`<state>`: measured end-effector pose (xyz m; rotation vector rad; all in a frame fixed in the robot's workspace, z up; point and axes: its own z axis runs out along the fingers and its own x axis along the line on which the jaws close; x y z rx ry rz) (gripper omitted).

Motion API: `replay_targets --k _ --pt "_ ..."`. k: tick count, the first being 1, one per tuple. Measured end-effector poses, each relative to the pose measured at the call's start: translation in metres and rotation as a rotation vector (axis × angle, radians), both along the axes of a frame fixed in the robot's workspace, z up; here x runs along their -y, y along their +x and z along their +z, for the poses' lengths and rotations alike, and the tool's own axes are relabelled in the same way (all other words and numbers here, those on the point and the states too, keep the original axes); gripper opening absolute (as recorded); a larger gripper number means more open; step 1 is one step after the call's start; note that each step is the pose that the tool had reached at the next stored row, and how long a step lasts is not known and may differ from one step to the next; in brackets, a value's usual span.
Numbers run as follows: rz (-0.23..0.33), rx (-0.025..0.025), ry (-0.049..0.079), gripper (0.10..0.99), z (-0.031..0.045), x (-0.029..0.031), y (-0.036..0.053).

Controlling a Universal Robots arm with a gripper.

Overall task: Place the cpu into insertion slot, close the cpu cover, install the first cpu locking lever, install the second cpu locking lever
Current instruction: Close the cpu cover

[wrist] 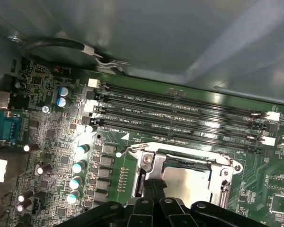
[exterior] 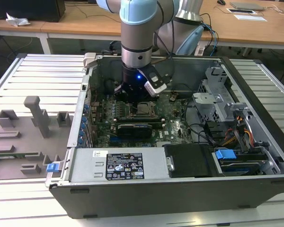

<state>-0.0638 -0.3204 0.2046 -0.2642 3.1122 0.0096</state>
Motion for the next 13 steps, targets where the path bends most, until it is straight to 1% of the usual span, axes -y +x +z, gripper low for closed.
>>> replay_targets --k 3,5,6,8,11,13 --pt "0.000 0.0004 0.001 0.106 0.0009 -0.0001 0.0001" --pt "0.000 0.0000 0.000 0.106 0.0075 0.0000 0.0001" --pt "0.000 0.0000 0.000 0.106 0.0092 0.0000 0.0001" --pt "0.000 -0.0004 0.000 0.106 0.0094 0.0000 0.0014" --pt "0.000 -0.0048 0.000 0.106 0.0094 0.0009 0.0101" --pt "0.000 -0.0091 0.000 0.106 0.0095 0.0023 0.0197"
